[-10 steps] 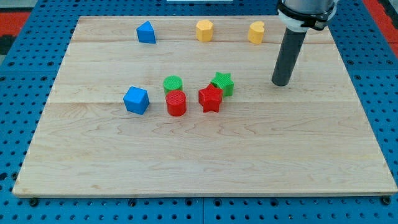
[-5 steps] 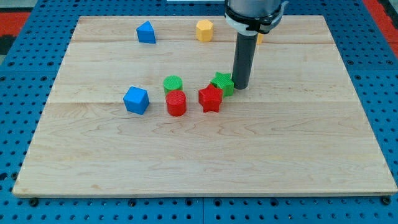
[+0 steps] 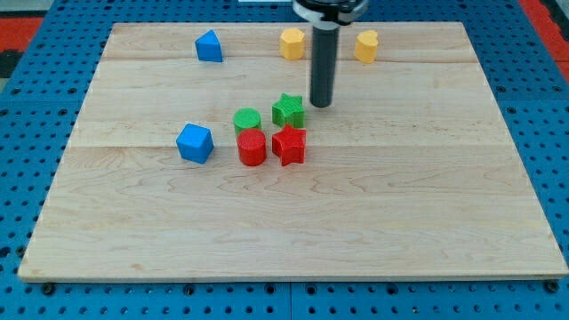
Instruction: Align the green star and red star vertically below the hexagon
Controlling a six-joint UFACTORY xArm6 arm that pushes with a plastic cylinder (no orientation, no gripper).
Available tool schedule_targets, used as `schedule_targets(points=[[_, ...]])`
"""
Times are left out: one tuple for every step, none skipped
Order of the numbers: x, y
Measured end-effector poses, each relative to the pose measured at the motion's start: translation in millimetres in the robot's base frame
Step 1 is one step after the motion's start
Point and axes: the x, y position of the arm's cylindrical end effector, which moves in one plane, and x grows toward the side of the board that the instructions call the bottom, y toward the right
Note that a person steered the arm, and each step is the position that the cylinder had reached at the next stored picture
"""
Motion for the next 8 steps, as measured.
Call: schedule_targets(points=[[52,1],[67,-44],[20,-50],[-22,-50],[-18,-33],[2,-33],[20,-86],[7,-114]])
